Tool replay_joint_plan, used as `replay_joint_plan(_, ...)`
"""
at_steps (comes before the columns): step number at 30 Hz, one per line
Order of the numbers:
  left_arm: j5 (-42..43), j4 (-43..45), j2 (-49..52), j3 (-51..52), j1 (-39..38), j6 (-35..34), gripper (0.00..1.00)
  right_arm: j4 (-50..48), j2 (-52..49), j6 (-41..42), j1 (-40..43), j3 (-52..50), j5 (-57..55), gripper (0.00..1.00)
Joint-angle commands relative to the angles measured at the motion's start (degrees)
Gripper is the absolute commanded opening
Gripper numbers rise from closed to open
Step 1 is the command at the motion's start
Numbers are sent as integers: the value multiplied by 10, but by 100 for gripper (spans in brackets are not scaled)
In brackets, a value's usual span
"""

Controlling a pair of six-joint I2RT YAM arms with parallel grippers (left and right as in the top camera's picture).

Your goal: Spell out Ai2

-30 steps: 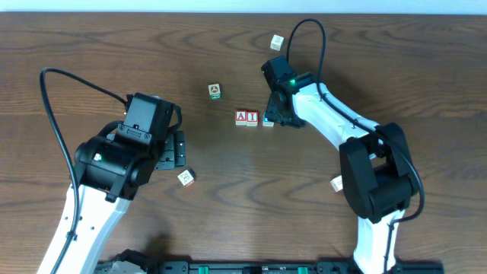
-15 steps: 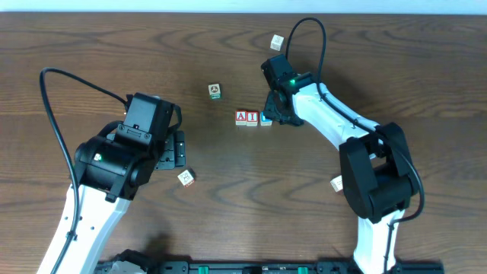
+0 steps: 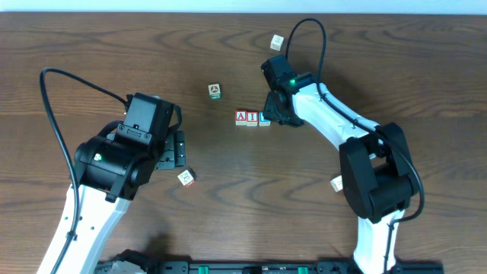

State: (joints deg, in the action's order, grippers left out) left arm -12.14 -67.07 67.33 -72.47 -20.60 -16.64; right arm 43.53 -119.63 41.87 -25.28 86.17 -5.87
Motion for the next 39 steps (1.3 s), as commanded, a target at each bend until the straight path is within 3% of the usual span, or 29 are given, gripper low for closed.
replay_joint_plan(1, 2, -2, 2, -9, 3, 4, 95, 4, -6, 10, -4, -2, 2, 46)
replay_joint_plan(39, 2, -2, 2, -9, 3, 4, 96, 7, -6, 31, -4, -2, 9, 49)
